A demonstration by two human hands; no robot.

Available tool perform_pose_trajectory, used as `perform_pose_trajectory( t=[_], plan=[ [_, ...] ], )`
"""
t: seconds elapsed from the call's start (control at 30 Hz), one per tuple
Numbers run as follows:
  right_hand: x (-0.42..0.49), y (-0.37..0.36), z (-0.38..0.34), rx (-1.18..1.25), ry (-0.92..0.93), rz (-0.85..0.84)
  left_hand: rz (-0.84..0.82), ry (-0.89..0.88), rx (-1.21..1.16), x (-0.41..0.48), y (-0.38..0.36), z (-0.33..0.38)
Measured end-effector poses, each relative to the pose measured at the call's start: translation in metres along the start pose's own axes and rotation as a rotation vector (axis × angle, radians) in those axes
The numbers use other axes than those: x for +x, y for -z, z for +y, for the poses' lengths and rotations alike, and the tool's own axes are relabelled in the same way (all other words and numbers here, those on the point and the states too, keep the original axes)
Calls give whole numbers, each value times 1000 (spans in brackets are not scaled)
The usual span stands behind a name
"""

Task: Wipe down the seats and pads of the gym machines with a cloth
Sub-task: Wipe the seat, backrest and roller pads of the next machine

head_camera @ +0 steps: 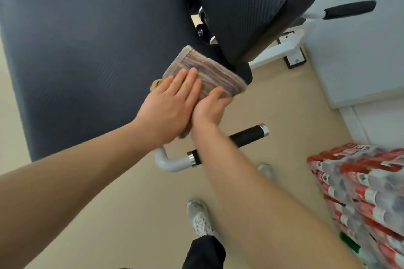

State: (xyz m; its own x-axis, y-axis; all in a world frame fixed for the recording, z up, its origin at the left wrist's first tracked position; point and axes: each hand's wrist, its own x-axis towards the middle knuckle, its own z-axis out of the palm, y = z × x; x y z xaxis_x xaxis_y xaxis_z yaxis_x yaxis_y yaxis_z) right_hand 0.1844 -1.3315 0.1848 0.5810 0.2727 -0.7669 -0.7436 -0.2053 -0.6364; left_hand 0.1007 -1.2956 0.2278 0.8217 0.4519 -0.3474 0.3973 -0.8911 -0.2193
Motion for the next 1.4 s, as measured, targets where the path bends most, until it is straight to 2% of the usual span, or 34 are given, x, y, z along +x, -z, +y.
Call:
perform_pose_trajectory(
  t=[0.07,0.2,0.3,0.5,0.7,0.83,1.03,1.17,1.3,1.4],
  plan=[
    [42,3,-21,70,44,112,31,-21,-40,37,3,15],
    [62,11,-25,61,58,96,11,-3,-28,60,1,27],
    [17,-5,-5,71,67,70,32,-8,37,5,-6,8],
    [-76,-36,39,-67,-6,-21,-50,61,86,-117,-13,-46],
    [-45,-41,7,-60,-102,183,-90,126,61,-49,-3,-18],
    [-40,-36,9,-22,-69,146,-12,84,71,-51,-5,-25],
    [-93,-46,45,-127,148,79,136,92,134,-148,-31,-50],
    [-152,-54,100,-268,369,-85,292,106,101,-212,-41,-78],
    [-180,-51,170,-275,715,-189,453,79,-40,-252,-69,-101],
    [-172,-42,203,-403,909,-192,602,15,-233,-252,-91,-104]
  ],
)
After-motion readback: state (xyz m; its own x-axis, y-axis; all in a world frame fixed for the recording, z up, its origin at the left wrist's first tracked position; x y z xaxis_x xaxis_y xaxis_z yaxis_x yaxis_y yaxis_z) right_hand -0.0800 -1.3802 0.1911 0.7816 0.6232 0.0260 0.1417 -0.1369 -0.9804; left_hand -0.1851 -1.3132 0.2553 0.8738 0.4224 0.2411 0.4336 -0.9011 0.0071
